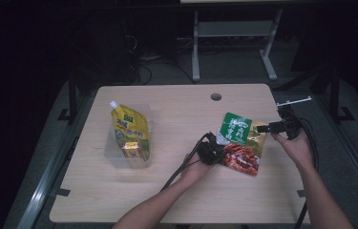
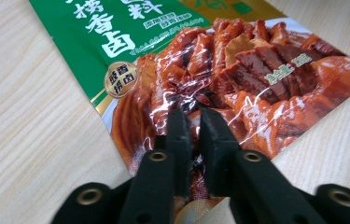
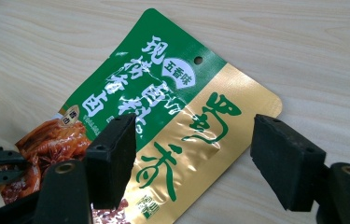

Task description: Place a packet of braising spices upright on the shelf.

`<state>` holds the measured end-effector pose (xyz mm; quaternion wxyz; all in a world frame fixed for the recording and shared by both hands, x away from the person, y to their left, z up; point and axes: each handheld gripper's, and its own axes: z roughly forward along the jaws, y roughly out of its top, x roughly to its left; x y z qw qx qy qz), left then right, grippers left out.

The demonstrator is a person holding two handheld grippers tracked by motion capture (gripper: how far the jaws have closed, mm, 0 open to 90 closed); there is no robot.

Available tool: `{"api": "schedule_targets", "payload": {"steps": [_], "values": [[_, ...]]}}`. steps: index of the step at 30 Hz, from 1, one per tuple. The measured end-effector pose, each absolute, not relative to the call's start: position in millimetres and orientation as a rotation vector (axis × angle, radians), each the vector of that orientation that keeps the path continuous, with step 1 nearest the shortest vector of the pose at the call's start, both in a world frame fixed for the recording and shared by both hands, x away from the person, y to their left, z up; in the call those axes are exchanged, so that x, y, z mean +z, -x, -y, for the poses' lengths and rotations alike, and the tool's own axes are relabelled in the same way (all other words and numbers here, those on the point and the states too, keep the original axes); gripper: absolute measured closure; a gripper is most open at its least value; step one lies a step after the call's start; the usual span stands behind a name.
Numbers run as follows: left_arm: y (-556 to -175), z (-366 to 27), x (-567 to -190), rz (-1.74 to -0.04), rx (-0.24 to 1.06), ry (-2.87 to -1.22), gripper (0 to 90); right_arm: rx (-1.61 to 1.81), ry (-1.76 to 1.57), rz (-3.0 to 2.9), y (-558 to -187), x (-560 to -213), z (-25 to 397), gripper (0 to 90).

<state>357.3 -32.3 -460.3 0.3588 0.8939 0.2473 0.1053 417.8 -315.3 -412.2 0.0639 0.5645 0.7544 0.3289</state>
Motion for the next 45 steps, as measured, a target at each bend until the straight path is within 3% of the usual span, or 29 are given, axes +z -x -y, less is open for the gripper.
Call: {"api": "schedule_targets", "payload": {"steps": [6, 27, 45], "values": [[-357.9, 32.2, -461.2, -0.628, 0.278, -2.327, 89.6, 0.984, -1.739, -2.254, -420.7, -418.0, 317.0, 30.8], [-358.5, 36.2, -462.4, -0.599, 0.299, -2.372, 89.7, 0.956, -1.897, -2.223, -429.8, -446.4, 327.1, 32.4], [-358.0, 37.6, -462.5, -0.589, 0.311, -2.381, 89.7, 0.998, -1.953, -2.241, -432.3, -456.6, 325.7, 44.9]]}}
